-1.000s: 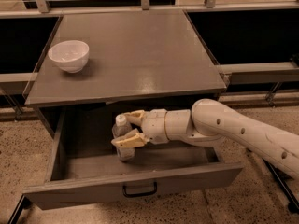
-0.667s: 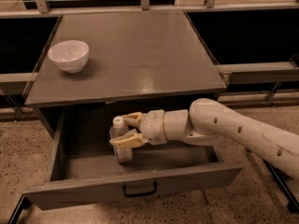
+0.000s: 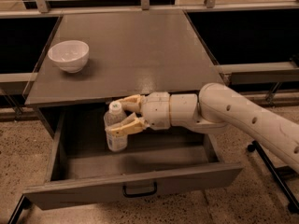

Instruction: Pick blue plastic bottle from top drawer and place on counter

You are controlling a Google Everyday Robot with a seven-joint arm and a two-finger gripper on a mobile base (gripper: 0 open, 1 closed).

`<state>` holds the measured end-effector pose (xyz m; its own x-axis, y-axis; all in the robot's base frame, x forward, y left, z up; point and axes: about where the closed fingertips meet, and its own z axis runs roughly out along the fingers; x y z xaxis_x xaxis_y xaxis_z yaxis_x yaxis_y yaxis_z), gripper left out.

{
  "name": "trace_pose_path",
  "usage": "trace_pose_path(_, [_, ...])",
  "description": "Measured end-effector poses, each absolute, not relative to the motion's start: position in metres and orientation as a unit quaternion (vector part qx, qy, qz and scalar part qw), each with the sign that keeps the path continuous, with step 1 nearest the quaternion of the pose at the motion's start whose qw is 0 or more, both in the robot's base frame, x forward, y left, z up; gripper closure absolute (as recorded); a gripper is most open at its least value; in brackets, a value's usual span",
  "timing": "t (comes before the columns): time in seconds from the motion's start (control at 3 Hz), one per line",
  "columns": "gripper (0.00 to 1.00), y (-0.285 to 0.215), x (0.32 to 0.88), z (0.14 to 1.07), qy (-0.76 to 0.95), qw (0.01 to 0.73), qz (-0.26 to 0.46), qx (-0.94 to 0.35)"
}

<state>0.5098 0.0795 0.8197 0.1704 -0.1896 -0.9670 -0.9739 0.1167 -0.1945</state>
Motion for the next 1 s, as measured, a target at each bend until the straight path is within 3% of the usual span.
trace_pose_path(1.0, [1.00, 0.041, 0.552, 0.988, 0.536, 0.525, 0.300, -0.589])
